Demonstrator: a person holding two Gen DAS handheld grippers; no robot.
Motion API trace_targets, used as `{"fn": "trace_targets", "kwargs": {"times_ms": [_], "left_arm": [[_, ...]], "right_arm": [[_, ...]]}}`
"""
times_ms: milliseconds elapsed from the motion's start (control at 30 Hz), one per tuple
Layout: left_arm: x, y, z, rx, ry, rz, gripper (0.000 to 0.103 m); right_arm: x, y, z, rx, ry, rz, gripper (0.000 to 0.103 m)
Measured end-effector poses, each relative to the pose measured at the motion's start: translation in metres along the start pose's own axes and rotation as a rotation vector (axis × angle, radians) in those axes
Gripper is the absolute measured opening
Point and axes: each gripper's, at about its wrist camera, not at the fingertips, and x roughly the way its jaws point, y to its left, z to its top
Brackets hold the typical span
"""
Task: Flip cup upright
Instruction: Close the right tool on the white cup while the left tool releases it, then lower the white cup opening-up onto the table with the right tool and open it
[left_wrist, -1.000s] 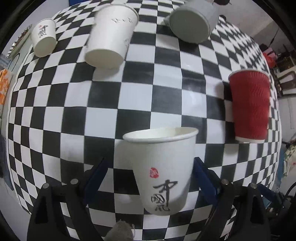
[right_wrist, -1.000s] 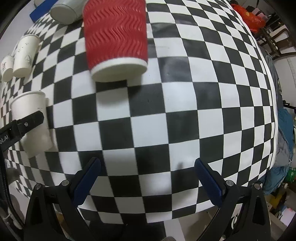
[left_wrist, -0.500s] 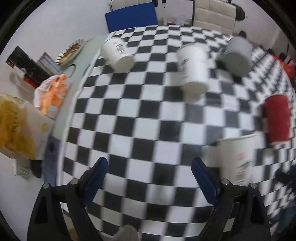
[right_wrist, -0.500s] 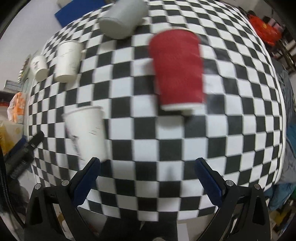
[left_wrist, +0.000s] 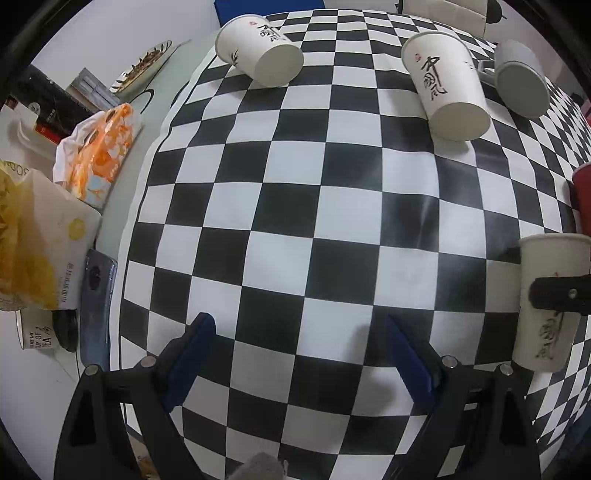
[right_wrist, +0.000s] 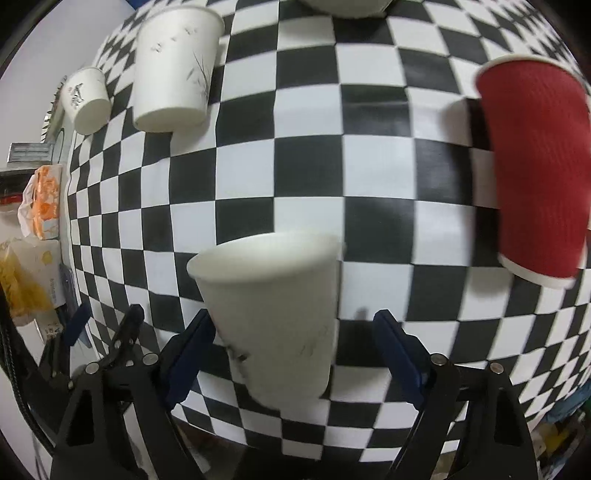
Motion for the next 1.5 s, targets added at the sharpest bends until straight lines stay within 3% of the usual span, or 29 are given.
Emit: {"fn": "trace_targets", "kwargs": {"times_ms": [200, 433, 567, 767, 967, 1100, 1233, 1400, 1433, 1467, 1500], "left_arm": [[0.004, 0.005, 0.003, -0.017, 0.003, -0.018, 0.092], [0.003, 0.005, 0.005, -0.035, 0.007, -0.042, 0.092], [0.001, 0.006, 0.010, -0.053, 0.003, -0.058, 0.092], [0.007, 0.010, 0.020, -0.093, 0.004, -0.067, 0.092], [0.018, 0.016, 0.022, -0.106, 0.013, -0.064, 0.092], [0.024, 0.016, 0.015, -0.101, 0.019, -0.059, 0.092], [0.027, 0.019, 0.009, -0.105, 0.022, -0.049, 0.092], [0.024, 0.021, 0.005, -0.106, 0.004, -0.052, 0.092], [0.022, 0.022, 0.003, -0.107, -0.004, -0.062, 0.092], [0.019, 0.022, 0.002, -0.110, -0.014, -0.068, 0.092], [0.015, 0.022, 0.001, -0.111, -0.025, -0.069, 0.092]], "right_arm": [[0.018, 0.008, 0.013, -0.001, 0.034, -0.019, 0.069], [0.001, 0.011, 0.006, -0.004, -0.029, -0.001, 0.068], [-0.027, 0.011, 0.005, -0.020, -0.179, -0.017, 0.067], [-0.052, 0.016, -0.003, -0.069, -0.471, -0.114, 0.067], [-0.043, 0.036, -0.023, -0.164, -0.766, -0.246, 0.067], [-0.024, 0.049, -0.037, -0.200, -0.878, -0.299, 0.067], [-0.016, 0.051, -0.051, -0.225, -0.911, -0.322, 0.067], [-0.015, 0.047, -0.055, -0.201, -0.864, -0.294, 0.069], [-0.015, 0.046, -0.055, -0.189, -0.843, -0.286, 0.072], [-0.014, 0.044, -0.055, -0.181, -0.819, -0.272, 0.084], [-0.013, 0.042, -0.056, -0.169, -0.788, -0.248, 0.089]]}}
